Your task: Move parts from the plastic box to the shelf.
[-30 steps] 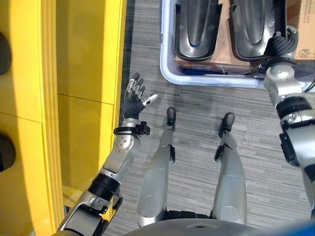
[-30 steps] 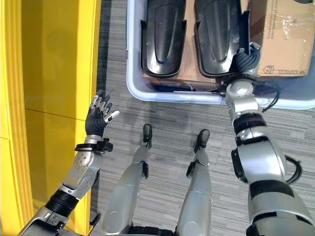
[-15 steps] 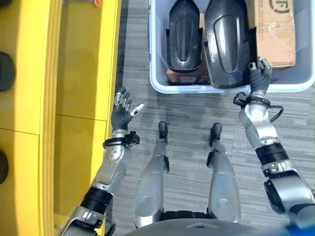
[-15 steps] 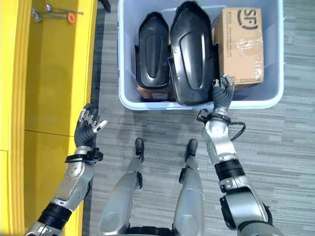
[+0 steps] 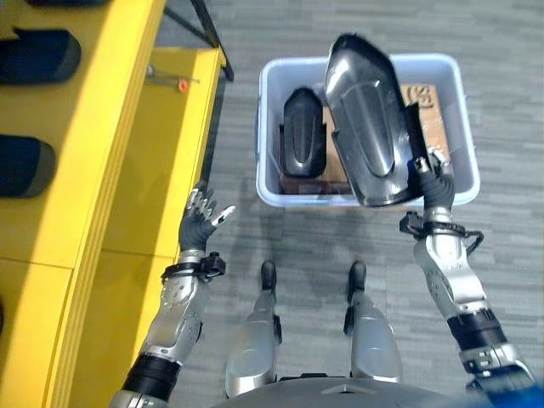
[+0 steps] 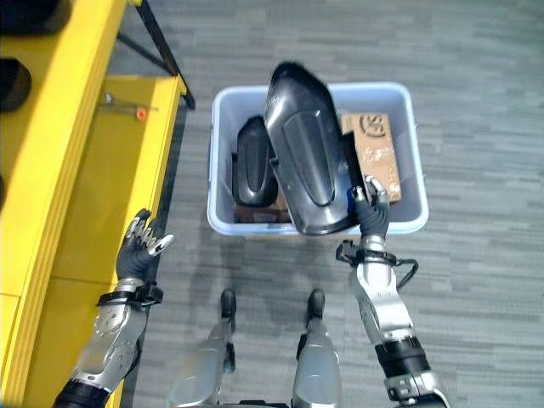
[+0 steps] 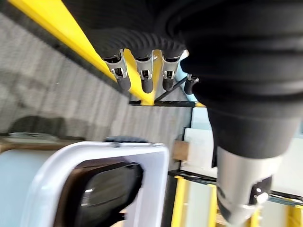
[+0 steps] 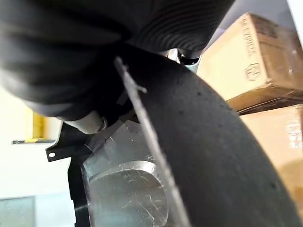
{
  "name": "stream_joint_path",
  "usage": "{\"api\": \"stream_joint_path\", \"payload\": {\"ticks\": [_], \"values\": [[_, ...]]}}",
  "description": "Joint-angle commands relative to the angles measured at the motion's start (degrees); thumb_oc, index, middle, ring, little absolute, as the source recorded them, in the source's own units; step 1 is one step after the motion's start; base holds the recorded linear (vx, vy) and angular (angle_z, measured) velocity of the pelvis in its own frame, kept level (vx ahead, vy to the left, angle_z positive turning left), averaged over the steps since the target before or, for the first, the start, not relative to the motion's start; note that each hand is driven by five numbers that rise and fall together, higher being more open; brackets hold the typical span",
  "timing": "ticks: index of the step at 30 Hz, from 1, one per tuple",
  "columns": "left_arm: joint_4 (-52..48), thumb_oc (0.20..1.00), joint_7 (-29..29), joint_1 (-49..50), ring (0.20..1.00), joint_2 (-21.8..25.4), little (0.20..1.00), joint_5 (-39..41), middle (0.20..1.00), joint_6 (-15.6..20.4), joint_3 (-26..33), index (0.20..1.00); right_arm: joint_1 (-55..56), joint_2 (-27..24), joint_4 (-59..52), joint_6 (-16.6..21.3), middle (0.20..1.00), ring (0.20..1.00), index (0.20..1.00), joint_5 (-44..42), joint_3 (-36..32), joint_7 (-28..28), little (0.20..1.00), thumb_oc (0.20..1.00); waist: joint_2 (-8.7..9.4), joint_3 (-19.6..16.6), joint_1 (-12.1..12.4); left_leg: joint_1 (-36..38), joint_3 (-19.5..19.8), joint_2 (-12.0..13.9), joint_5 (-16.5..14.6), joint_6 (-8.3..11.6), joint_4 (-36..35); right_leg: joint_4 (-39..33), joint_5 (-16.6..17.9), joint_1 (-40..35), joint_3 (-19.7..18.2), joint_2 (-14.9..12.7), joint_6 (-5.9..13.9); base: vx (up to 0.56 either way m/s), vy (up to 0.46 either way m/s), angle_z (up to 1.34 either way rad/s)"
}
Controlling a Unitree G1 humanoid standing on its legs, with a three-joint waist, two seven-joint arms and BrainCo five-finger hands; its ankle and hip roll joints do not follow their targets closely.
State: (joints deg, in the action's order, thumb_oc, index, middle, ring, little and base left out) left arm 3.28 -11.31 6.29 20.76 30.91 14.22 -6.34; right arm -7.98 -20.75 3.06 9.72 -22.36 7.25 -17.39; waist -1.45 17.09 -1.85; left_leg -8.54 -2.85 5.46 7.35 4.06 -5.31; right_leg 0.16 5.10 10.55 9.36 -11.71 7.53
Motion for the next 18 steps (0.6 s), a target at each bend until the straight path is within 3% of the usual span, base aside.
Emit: {"api": "stream_joint_path", "payload": {"ticks": [1, 5, 9, 11, 12, 15, 16, 17, 18], "values": [[-2.13, 1.000, 2.68, 0.74, 1.000, 1.34, 1.000, -0.24, 1.000, 0.85, 2.44, 1.000, 0.79, 0.05, -7.47, 4.89, 0.200, 0.200, 0.200, -6.67, -0.77, 6.50, 0.200, 0.200, 1.71, -4.68, 0.28, 5.99, -1.85, 6.22, -4.28, 3.39, 2.09, 3.65, -0.30, -0.49, -2.29, -2.95, 3.18, 0.07, -0.094, 0.01], [-1.83, 1.000, 3.31, 2.41, 1.000, -0.68, 1.000, -0.28, 1.000, 0.27, 4.55, 1.000, 2.36, -1.05, -9.81, 3.35, 0.200, 0.200, 0.200, -9.70, 0.67, 9.60, 0.200, 0.200, 1.01, -8.54, 0.70, 10.31, -1.26, 8.42, -5.21, 3.57, 3.52, 8.50, -5.13, -3.78, -2.31, -0.90, 2.06, 0.07, -0.123, -0.04], [-1.78, 1.000, 3.37, 3.45, 1.000, -1.70, 1.000, 0.21, 1.000, 0.32, 5.29, 1.000, 1.19, -1.99, -9.38, 3.14, 0.200, 0.200, 0.200, -9.96, 1.56, 10.51, 0.200, 0.200, 0.73, -9.08, 1.33, 11.02, -0.98, 9.61, -4.66, 3.88, 3.88, 10.32, -6.87, -4.22, -1.85, 0.25, 1.36, -0.02, -0.111, 0.01], [-1.35, 1.000, 3.81, 4.83, 1.000, -3.21, 1.000, 1.28, 1.000, 0.30, 5.49, 1.000, -0.93, -3.32, -9.23, 3.07, 0.200, 0.200, 0.200, -9.54, 2.80, 10.70, 0.200, 0.200, 0.09, -9.15, 2.80, 9.93, 0.58, 10.96, -0.47, 5.11, 3.94, 10.38, -8.04, -4.92, -0.67, 2.10, 0.12, -0.10, -0.145, 0.02], [-1.37, 1.000, 3.81, 4.84, 1.000, -3.24, 1.000, 1.28, 1.000, 0.29, 5.50, 1.000, -0.97, -3.35, -9.17, 3.10, 0.200, 0.200, 0.200, -9.55, 2.82, 10.70, 0.200, 0.200, 0.00, -9.18, 2.67, 9.87, 0.72, 11.05, -0.37, 5.17, 3.84, 10.34, -8.03, -4.94, -0.51, 2.18, 0.07, -0.11, -0.085, 0.02], [-0.34, 1.000, 4.19, 4.80, 1.000, -3.71, 1.000, 1.63, 1.000, -0.23, 4.40, 1.000, -1.29, -4.38, -8.80, 3.45, 0.200, 0.200, 0.200, -10.32, 3.07, 10.58, 0.200, 0.200, -0.43, -8.84, 4.10, 5.94, 3.56, 11.58, 7.91, 7.18, 1.44, 9.28, -8.17, -5.21, 2.76, 2.76, -1.01, -0.18, -0.064, 0.37], [0.11, 1.000, 4.40, 4.43, 1.000, -3.59, 1.000, 1.57, 1.000, -0.41, 4.14, 1.000, -0.54, -4.90, -9.45, 3.78, 0.200, 0.200, 0.200, -10.66, 2.33, 10.63, 0.200, 0.200, -0.01, -8.60, 3.86, 4.15, 2.39, 11.37, 9.51, 6.87, 1.52, 8.96, -7.79, -5.23, 4.18, 2.16, -1.19, -0.20, -0.055, 0.77], [0.43, 1.000, 4.59, 3.84, 1.000, -3.47, 1.000, 1.63, 1.000, -0.52, 3.91, 1.000, 0.39, -5.53, -10.05, 3.82, 0.200, 0.200, 0.200, -10.52, 1.64, 10.75, 0.200, 0.200, 0.67, -8.43, 3.43, 3.43, 0.26, 11.26, 8.70, 6.02, 2.17, 8.93, -7.33, -4.85, 5.19, 1.37, -1.39, -0.28, -0.080, 0.89], [0.56, 1.000, 4.72, 2.48, 1.000, -3.17, 1.000, 1.29, 1.000, -0.43, 3.69, 1.000, 2.08, -6.14, -10.60, 3.99, 0.200, 0.200, 0.200, -10.44, 0.91, 10.41, 0.200, 0.200, 1.58, -7.96, 2.31, 3.89, -5.23, 12.32, 5.95, 4.78, 6.12, 9.21, -6.68, -4.26, 7.73, -0.21, -1.84, -0.22, -0.059, 1.20]]}}
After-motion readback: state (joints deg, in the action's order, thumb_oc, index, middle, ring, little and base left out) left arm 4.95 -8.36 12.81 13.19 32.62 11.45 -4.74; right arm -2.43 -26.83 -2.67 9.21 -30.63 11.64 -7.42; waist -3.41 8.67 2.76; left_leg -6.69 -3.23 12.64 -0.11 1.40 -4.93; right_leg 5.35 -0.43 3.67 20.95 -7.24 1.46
